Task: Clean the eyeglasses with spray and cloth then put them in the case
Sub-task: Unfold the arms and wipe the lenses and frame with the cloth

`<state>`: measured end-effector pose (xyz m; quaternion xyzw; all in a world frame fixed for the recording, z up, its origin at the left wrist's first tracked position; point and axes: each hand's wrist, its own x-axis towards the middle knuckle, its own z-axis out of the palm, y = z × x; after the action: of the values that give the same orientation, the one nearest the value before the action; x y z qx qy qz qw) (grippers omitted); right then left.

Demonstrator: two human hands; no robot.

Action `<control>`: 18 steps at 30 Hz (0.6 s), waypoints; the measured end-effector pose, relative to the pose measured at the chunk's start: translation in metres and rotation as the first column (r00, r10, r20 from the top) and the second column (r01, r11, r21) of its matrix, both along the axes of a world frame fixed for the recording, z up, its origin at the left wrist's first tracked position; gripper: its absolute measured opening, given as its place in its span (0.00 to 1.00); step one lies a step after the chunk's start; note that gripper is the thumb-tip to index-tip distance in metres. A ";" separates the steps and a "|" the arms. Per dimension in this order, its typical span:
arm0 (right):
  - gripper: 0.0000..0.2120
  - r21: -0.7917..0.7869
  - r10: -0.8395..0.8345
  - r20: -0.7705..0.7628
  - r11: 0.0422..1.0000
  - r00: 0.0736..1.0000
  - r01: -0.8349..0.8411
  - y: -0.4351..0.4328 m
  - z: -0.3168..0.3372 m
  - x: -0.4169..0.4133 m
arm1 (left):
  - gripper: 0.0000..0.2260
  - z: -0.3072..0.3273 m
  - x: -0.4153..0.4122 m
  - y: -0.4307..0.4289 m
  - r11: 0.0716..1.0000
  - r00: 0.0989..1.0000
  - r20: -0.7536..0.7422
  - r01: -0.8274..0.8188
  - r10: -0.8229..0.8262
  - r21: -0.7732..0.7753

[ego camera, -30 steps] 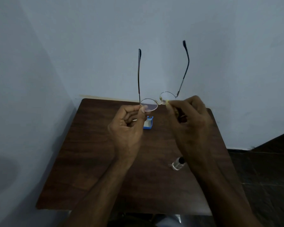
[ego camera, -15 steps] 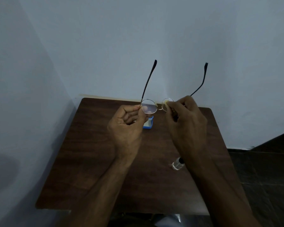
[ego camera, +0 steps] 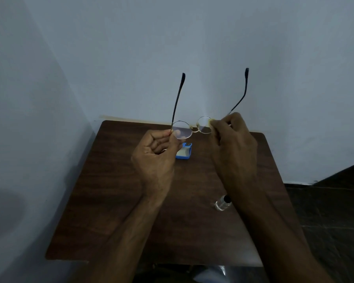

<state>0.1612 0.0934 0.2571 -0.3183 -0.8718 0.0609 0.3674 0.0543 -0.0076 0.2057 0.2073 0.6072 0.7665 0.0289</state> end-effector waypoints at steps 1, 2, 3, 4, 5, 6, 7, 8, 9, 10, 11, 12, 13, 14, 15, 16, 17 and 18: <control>0.09 -0.005 0.025 0.017 1.000 1.000 -0.025 -0.003 0.000 -0.003 | 0.08 -0.001 -0.001 0.001 1.000 1.000 0.007 0.001 -0.001 0.002; 0.10 -0.009 0.053 0.031 0.999 0.998 -0.053 -0.007 -0.002 -0.005 | 0.08 -0.002 -0.001 0.002 1.000 1.000 0.015 0.004 -0.004 0.006; 0.09 -0.017 0.076 0.037 0.997 0.996 -0.076 -0.009 -0.004 -0.005 | 0.07 -0.003 -0.003 0.002 1.000 1.000 0.024 0.005 -0.005 0.014; 0.09 -0.023 0.084 0.035 0.996 0.996 -0.084 -0.010 -0.005 -0.004 | 0.06 -0.003 -0.004 0.002 1.000 0.999 0.031 0.007 -0.008 0.023; 0.07 -0.024 0.073 0.026 0.997 0.997 -0.072 -0.008 -0.006 -0.002 | 0.06 -0.003 -0.005 0.002 1.000 0.999 0.033 0.011 -0.012 0.027; 0.06 -0.020 0.046 0.015 0.999 0.999 -0.046 -0.003 -0.006 -0.002 | 0.06 -0.003 -0.005 0.001 1.000 1.000 0.025 0.015 -0.015 0.021; 0.05 -0.015 0.014 0.006 1.000 1.000 -0.014 0.001 -0.005 -0.002 | 0.06 -0.003 -0.004 0.000 1.000 1.000 0.010 0.020 -0.020 0.008; 0.06 -0.009 -0.010 0.004 1.000 1.000 0.010 0.005 -0.003 -0.004 | 0.07 -0.003 -0.002 0.000 1.000 1.000 -0.007 0.025 -0.025 -0.007; 0.07 -0.003 -0.015 0.013 1.000 1.000 0.015 0.006 -0.001 -0.007 | 0.08 -0.003 -0.001 0.000 0.999 0.999 -0.020 0.026 -0.027 -0.021; 0.08 0.003 -0.003 0.027 1.000 1.000 0.003 0.004 0.000 -0.012 | 0.08 -0.002 0.000 0.000 0.999 0.999 -0.030 0.023 -0.024 -0.034; 0.08 0.005 0.022 0.040 1.000 0.999 -0.022 0.000 0.001 -0.015 | 0.08 -0.003 0.001 0.001 0.999 0.999 -0.035 0.018 -0.019 -0.040; 0.08 0.000 0.052 0.047 0.999 0.998 -0.052 -0.004 0.001 -0.017 | 0.08 -0.003 0.000 0.001 0.999 0.999 -0.032 0.013 -0.015 -0.039; 0.07 -0.012 0.077 0.047 0.997 0.996 -0.077 -0.007 -0.001 -0.016 | 0.07 -0.004 -0.001 0.001 0.999 1.000 -0.022 0.010 -0.011 -0.033; 0.06 -0.025 0.088 0.041 0.996 0.995 -0.087 -0.008 -0.002 -0.013 | 0.07 -0.004 -0.002 0.000 1.000 1.000 -0.009 0.012 -0.012 -0.025; 0.06 -0.034 0.082 0.034 0.996 0.996 -0.081 -0.007 -0.003 -0.010 | 0.07 -0.005 -0.003 0.000 1.000 1.000 0.002 0.016 -0.016 -0.021; 0.06 -0.038 0.066 0.031 0.997 0.997 -0.065 -0.004 -0.004 -0.007 | 0.07 -0.005 -0.003 -0.002 1.000 1.000 0.010 0.020 -0.020 -0.022; 0.07 -0.037 0.044 0.033 0.998 0.999 -0.042 -0.001 -0.004 -0.006 | 0.07 -0.006 -0.003 -0.002 0.999 0.999 0.020 0.029 -0.028 -0.023; 0.09 -0.034 0.022 0.039 0.999 0.999 -0.021 0.003 -0.004 -0.007 | 0.07 -0.007 -0.003 -0.003 0.999 0.999 0.029 0.039 -0.038 -0.021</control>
<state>0.1541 0.0965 0.2534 -0.3160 -0.8811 0.0732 0.3441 0.0517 -0.0104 0.1990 0.2076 0.6108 0.7621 0.0546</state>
